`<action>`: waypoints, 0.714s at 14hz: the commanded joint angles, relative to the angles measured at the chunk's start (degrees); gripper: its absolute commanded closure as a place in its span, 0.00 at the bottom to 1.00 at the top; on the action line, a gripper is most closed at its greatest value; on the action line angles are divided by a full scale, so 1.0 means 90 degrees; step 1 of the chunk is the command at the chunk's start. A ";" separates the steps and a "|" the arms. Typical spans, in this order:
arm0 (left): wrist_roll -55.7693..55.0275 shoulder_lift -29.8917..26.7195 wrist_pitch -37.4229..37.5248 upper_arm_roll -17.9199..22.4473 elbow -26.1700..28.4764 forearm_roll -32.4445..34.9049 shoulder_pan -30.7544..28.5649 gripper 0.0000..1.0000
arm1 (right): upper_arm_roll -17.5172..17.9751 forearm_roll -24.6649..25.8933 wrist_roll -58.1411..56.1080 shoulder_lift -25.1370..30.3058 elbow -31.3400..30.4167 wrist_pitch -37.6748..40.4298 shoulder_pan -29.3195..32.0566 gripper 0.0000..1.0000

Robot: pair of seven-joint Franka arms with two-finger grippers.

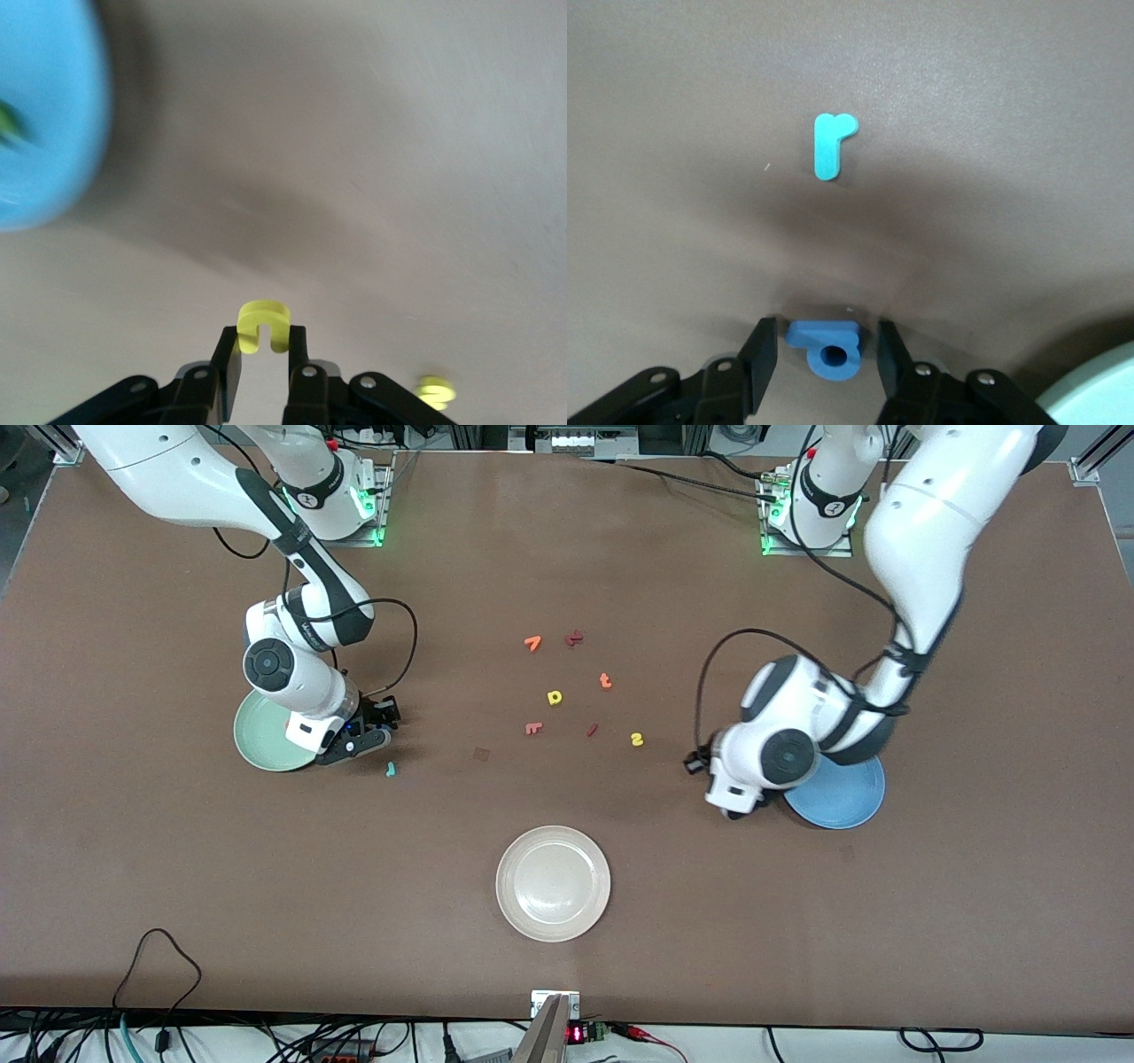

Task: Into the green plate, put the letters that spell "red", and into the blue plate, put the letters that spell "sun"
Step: 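Place the p on the green plate while the left gripper places the u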

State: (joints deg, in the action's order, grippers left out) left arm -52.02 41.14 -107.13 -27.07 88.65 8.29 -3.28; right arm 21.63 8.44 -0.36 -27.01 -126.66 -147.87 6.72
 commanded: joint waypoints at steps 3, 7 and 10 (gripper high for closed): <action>0.1959 0.0038 0.0487 0.0059 -0.0241 0.0932 -0.0884 0.79 | -0.0089 0.0117 0.0030 -0.0115 -0.0019 -0.0142 -0.0102 0.46; 0.2694 0.0370 -0.0039 0.0088 -0.0134 0.1305 -0.1325 0.77 | -0.0099 0.0117 0.0021 -0.0115 0.0010 -0.0133 -0.0103 0.64; 0.2734 0.0449 -0.0060 0.0088 -0.0162 0.1296 -0.1316 0.18 | -0.0128 0.0117 0.0020 -0.0105 0.0030 -0.0123 -0.0103 0.71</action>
State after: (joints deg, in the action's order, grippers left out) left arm -28.14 45.49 -107.37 -25.87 87.14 18.41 -15.41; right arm 21.38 8.81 -0.36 -27.20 -126.60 -148.19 6.47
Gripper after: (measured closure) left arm 0.714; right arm 0.599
